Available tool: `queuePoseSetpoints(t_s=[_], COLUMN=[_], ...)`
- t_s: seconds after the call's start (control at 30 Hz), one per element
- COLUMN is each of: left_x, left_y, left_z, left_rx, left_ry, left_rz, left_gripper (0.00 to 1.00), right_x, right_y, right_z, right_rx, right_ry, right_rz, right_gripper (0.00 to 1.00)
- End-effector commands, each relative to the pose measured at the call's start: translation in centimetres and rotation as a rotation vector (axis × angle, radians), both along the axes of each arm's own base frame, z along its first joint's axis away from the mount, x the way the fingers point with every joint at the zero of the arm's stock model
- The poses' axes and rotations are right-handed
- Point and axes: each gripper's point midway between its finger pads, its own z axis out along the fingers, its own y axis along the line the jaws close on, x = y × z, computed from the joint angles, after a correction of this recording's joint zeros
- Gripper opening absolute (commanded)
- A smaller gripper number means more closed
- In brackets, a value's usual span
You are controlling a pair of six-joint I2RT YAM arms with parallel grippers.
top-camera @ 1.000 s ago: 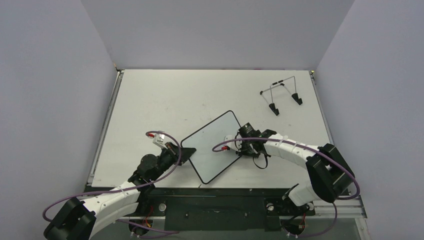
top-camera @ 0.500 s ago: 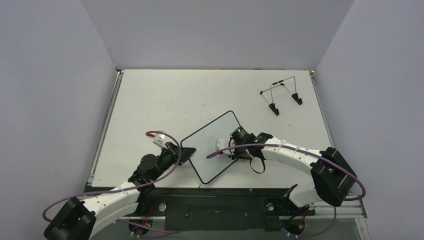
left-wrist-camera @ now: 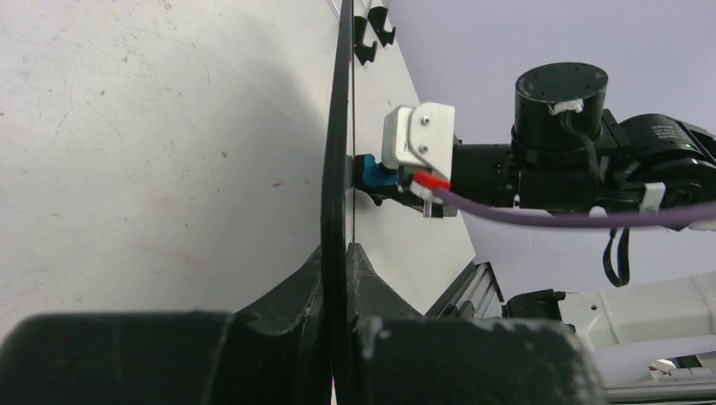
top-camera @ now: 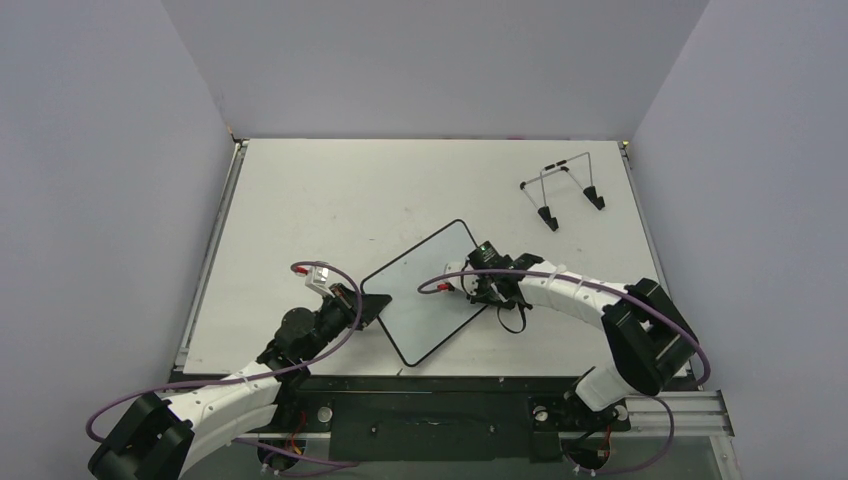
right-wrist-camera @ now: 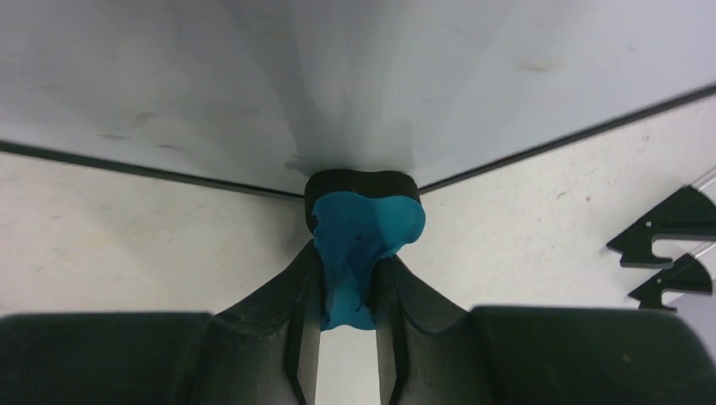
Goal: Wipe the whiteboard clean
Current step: Erase the whiteboard at the center of the board.
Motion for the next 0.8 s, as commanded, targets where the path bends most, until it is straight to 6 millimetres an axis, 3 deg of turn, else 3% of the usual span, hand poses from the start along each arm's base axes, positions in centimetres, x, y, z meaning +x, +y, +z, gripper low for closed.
queuePoseSetpoints(t_s=[0.0, 0.1, 0.2, 0.27, 0.4, 0.5, 0.57, 0.77], left_x=[-0.3, -0.3, -0.4, -0.4, -0.4, -0.5, -0.5, -0.4], left_y=[-1.1, -1.1, -1.0, -1.0, -1.0, -1.0, -1.0, -1.0], left_z=[5.1, 5.1, 5.2, 5.1, 5.1, 5.1, 5.1, 5.1], left_rx=[-0.116, -0.118, -0.121, -0.12, -0.121, -0.122, -0.122, -0.123], left_ry=[-0.131, -0.131, -0.132, -0.13, -0.13, -0.133, -0.132, -0.132], left_rz=[-0.056, -0.057, -0.056, -0.056, -0.058, -0.059, -0.059, -0.054], left_gripper=[0.0, 0.0, 0.0, 0.0, 0.0, 0.0, 0.0, 0.0], right_x=[-3.8, -4.4, -3.1, -1.7, 2.1, 2.5, 1.7, -3.3], right_y=[3.9, 5.6, 5.0, 3.9, -0.5, -2.1, -1.3, 4.5], right_z=[0.7, 1.9, 2.3, 2.3, 2.3, 1.6, 1.4, 2.1], right_rx=[0.067, 0.121, 0.116, 0.116, 0.067, 0.031, 0.06, 0.163], right_ry=[0.075, 0.062, 0.007, -0.023, -0.102, -0.085, -0.044, 0.062], right_rz=[0.215, 0.263, 0.206, 0.135, -0.081, -0.135, -0.106, 0.189], right_gripper=[0.0, 0.0, 0.0, 0.0, 0.0, 0.0, 0.0, 0.0])
